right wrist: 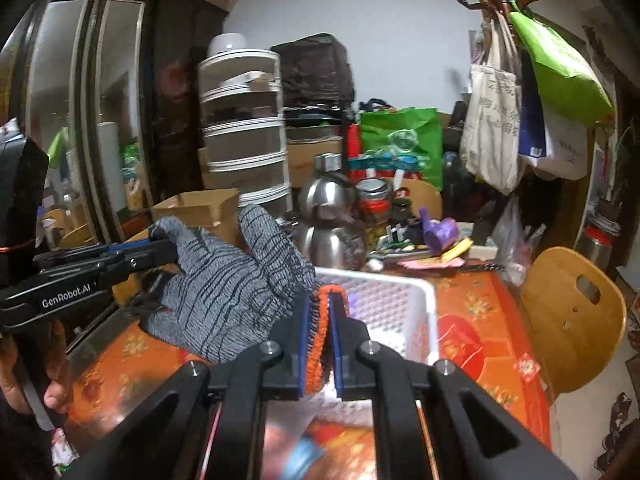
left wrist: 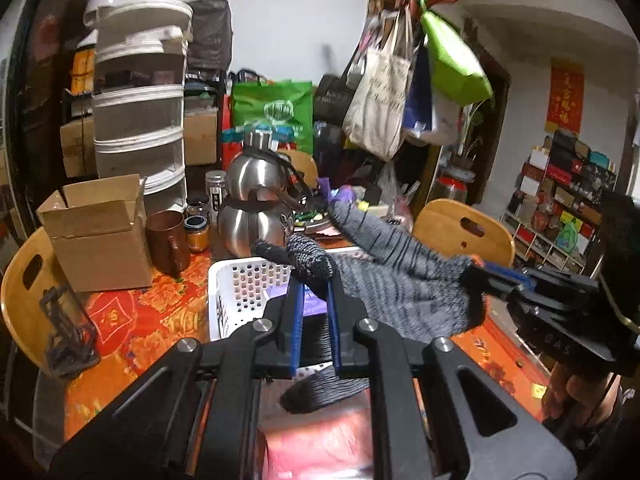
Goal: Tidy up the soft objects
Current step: 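Carry the grey glove into the basket and release it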
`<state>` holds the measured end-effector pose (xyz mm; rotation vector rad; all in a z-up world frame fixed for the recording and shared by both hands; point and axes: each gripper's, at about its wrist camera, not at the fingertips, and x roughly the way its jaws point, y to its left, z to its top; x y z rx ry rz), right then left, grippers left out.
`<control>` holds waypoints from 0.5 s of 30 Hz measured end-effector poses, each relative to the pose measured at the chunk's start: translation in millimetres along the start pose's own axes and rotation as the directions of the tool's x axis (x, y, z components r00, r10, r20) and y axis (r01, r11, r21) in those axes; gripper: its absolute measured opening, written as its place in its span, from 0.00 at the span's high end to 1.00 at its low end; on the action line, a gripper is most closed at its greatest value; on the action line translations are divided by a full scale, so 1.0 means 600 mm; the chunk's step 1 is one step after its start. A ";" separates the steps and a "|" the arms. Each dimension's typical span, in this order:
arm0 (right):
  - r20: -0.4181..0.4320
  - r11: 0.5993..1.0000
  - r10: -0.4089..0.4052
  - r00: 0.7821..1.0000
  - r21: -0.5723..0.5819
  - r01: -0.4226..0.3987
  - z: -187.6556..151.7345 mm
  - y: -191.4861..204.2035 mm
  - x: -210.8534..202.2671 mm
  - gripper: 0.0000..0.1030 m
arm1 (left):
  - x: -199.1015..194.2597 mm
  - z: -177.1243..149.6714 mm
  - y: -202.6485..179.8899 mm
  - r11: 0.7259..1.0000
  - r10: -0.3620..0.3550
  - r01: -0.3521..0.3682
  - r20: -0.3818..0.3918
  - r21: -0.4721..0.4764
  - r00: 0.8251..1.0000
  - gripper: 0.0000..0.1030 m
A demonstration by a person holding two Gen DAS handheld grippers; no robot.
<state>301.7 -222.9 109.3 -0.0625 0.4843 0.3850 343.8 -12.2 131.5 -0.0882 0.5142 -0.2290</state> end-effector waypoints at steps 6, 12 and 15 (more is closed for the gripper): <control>-0.064 0.998 -0.052 0.997 -0.035 0.049 0.007 -0.035 0.090 0.92 | 0.129 0.022 0.011 0.999 0.034 -0.036 -0.097 -0.015 0.995 0.90; -0.091 0.998 -0.052 0.994 -0.033 0.049 -0.024 -0.049 0.141 0.92 | 0.195 -0.012 0.023 0.997 0.057 -0.065 -0.148 -0.050 0.987 0.90; -0.123 0.999 -0.043 0.991 -0.004 0.043 -0.043 -0.054 0.162 0.79 | 0.229 -0.033 0.030 0.992 0.112 -0.121 -0.197 -0.033 0.974 0.68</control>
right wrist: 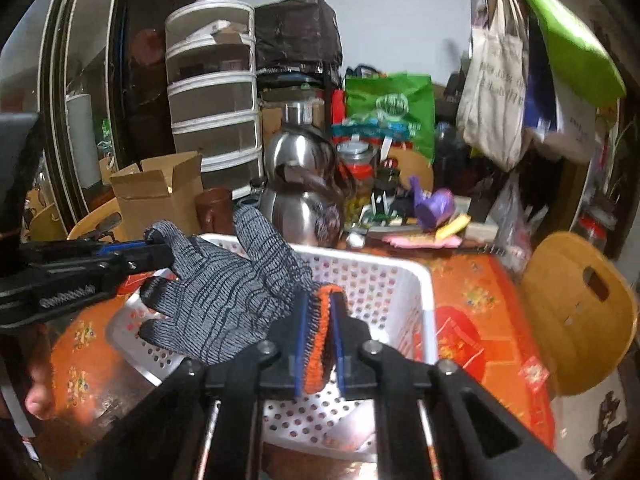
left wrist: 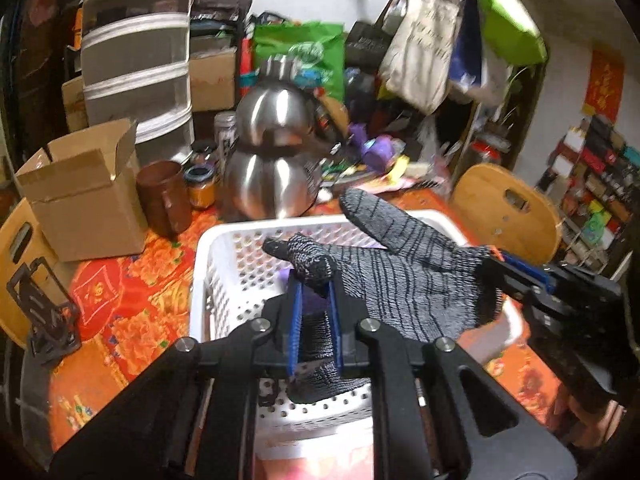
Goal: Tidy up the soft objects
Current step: 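Carry the grey glove into the basket and release it, then withdraw both open tools and reach to the light blue pompom cloth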
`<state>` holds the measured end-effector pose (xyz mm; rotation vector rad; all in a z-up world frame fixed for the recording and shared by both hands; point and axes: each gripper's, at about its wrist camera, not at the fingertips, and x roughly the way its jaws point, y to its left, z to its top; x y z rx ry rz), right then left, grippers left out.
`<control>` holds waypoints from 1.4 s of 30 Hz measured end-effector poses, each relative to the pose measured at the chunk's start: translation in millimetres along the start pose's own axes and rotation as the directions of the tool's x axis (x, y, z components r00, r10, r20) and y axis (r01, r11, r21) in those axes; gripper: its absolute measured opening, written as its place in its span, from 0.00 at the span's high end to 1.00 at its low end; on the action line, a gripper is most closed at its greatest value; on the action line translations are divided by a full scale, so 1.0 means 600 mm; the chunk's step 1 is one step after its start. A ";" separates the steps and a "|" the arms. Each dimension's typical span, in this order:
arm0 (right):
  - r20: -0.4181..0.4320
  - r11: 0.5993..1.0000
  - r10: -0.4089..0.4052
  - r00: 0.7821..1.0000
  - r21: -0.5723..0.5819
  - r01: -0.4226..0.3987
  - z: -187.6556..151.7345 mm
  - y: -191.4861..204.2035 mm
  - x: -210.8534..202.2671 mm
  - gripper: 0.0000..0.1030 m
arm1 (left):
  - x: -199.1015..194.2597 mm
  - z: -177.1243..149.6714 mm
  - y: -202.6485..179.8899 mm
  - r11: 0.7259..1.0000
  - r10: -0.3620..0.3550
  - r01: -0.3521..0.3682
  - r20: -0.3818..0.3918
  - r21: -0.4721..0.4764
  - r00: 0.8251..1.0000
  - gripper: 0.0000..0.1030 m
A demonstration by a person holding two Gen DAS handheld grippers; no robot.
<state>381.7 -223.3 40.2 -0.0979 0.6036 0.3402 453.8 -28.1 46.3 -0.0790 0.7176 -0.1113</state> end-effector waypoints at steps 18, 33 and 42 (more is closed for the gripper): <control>-0.067 0.999 -0.020 0.998 0.047 0.023 -0.054 -0.009 0.034 0.38 | 0.008 -0.070 0.041 0.999 0.025 -0.025 0.009 -0.027 1.000 0.18; -0.063 1.000 -0.004 0.998 0.027 0.005 -0.066 0.008 -0.002 0.38 | -0.043 -0.105 0.049 0.996 0.026 -0.025 0.011 -0.086 1.000 0.18; -0.057 0.999 0.023 0.998 0.040 -0.021 -0.161 -0.023 -0.134 0.30 | -0.154 -0.220 0.036 0.992 0.074 -0.069 0.044 -0.104 0.996 0.16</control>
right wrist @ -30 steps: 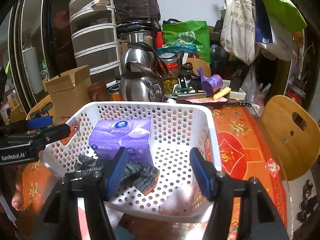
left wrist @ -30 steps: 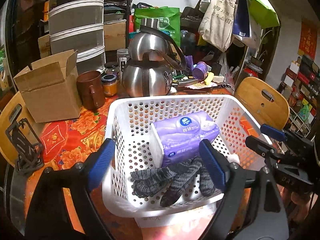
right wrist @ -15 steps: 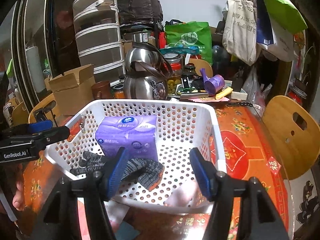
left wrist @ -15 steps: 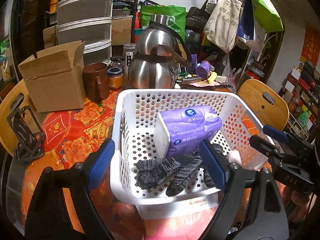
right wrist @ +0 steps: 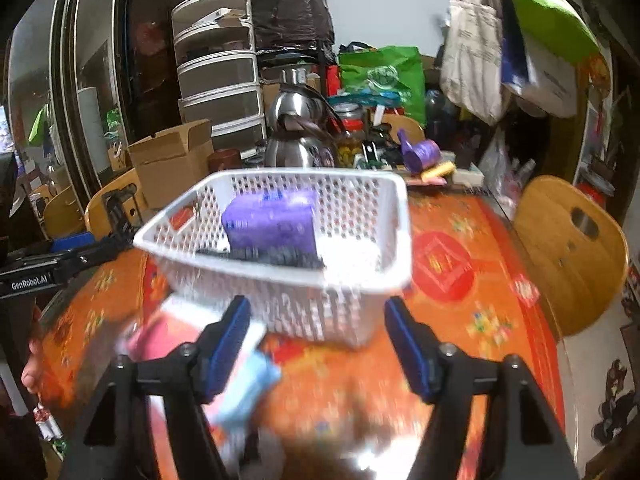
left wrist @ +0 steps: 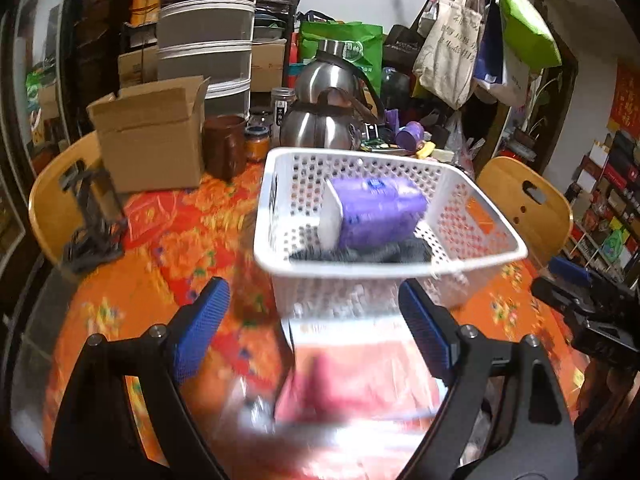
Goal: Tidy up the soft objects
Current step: 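Withdraw both open tools and reach to the light blue pompom cloth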
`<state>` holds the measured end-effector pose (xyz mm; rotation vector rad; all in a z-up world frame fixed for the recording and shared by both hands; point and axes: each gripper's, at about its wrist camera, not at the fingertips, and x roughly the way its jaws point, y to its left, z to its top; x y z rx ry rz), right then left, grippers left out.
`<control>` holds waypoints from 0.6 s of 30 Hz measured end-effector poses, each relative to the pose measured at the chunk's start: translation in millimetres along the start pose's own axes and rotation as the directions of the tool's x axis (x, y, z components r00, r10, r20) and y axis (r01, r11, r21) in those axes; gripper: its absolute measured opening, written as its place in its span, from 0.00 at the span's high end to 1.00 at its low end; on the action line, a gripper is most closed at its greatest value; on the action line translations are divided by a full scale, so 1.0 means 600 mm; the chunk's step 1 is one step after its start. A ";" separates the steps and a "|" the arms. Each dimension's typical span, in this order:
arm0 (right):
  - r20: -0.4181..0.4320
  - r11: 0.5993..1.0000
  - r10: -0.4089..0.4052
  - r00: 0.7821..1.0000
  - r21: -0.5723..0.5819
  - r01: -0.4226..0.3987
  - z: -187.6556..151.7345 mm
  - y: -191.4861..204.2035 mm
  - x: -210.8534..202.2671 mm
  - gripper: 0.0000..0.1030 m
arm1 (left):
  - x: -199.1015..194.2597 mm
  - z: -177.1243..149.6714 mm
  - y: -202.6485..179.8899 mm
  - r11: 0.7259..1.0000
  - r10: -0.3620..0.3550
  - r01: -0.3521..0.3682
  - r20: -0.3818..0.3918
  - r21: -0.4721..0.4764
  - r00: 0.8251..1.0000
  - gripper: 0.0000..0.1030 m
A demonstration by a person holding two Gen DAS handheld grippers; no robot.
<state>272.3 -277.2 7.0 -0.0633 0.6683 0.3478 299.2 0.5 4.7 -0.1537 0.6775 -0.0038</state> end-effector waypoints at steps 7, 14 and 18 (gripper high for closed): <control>-0.008 0.999 -0.009 1.000 0.045 0.010 -0.124 -0.025 -0.074 0.30 | -0.048 -0.135 -0.015 0.997 -0.057 0.055 -0.034 -0.054 0.998 0.16; 0.038 0.996 0.030 0.999 0.088 -0.033 -0.222 -0.011 -0.133 0.30 | -0.093 -0.239 -0.089 0.994 -0.109 0.108 -0.036 -0.032 0.993 0.16; 0.050 0.997 0.051 0.997 0.050 -0.054 -0.243 0.011 -0.146 0.50 | -0.107 -0.273 -0.134 0.989 -0.151 0.151 -0.032 -0.007 0.988 0.16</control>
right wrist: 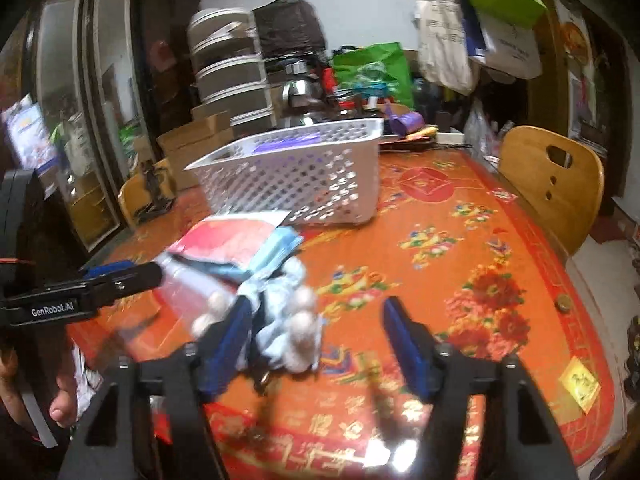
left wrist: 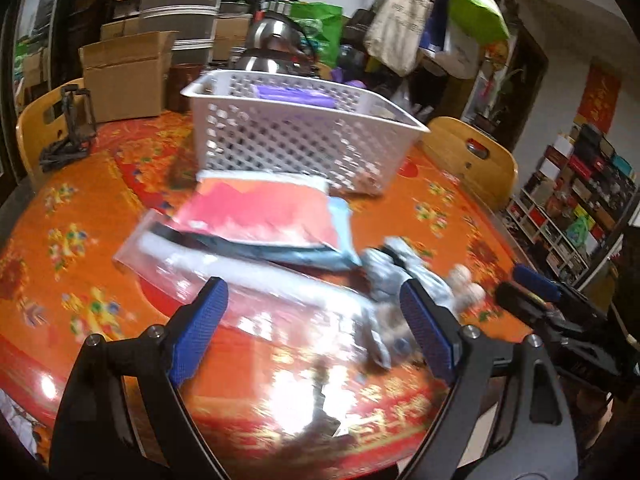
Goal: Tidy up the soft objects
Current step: 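Withdraw both open tools and reach to the light blue pompom cloth, then close both tools on the light blue cloth with white pompoms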
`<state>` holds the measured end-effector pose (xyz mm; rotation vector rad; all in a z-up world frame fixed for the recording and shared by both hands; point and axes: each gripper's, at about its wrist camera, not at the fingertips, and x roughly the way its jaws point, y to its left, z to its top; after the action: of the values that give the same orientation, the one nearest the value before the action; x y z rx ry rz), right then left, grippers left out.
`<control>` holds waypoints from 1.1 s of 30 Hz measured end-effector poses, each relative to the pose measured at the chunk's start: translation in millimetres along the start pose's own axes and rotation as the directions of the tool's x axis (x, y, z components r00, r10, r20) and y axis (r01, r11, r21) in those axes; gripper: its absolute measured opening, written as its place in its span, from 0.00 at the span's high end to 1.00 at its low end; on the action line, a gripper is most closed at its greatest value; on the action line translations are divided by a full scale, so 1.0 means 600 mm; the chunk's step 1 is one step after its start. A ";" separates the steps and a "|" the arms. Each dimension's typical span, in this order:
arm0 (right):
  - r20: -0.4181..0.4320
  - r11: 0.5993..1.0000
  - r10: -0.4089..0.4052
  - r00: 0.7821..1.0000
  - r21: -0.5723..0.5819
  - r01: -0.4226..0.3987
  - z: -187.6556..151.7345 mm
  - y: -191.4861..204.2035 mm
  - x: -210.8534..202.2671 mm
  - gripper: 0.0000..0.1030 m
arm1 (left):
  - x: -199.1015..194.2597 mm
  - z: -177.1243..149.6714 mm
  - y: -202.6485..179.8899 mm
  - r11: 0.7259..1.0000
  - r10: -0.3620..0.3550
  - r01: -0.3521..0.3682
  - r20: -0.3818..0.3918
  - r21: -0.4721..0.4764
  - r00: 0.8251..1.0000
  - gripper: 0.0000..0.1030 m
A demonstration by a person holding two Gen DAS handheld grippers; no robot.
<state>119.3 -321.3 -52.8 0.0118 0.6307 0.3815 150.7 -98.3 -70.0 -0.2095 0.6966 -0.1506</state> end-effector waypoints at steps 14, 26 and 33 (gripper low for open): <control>-0.035 0.999 0.039 0.999 0.024 -0.039 -0.019 -0.003 0.037 0.76 | 0.042 -0.029 -0.092 0.994 -0.015 0.019 -0.044 0.110 0.999 0.48; -0.043 0.997 0.068 0.997 0.033 -0.067 -0.026 0.000 0.045 0.89 | 0.061 -0.033 -0.084 0.989 -0.073 0.082 -0.073 0.124 0.995 0.86; -0.001 0.997 0.068 0.998 0.029 -0.068 -0.021 0.011 0.018 0.90 | 0.041 -0.024 -0.073 0.984 -0.100 0.104 -0.035 0.145 0.994 0.88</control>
<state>118.1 -312.6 -68.3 0.0607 0.6388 0.4384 157.2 -147.9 -85.4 -0.1019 0.6992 -0.3028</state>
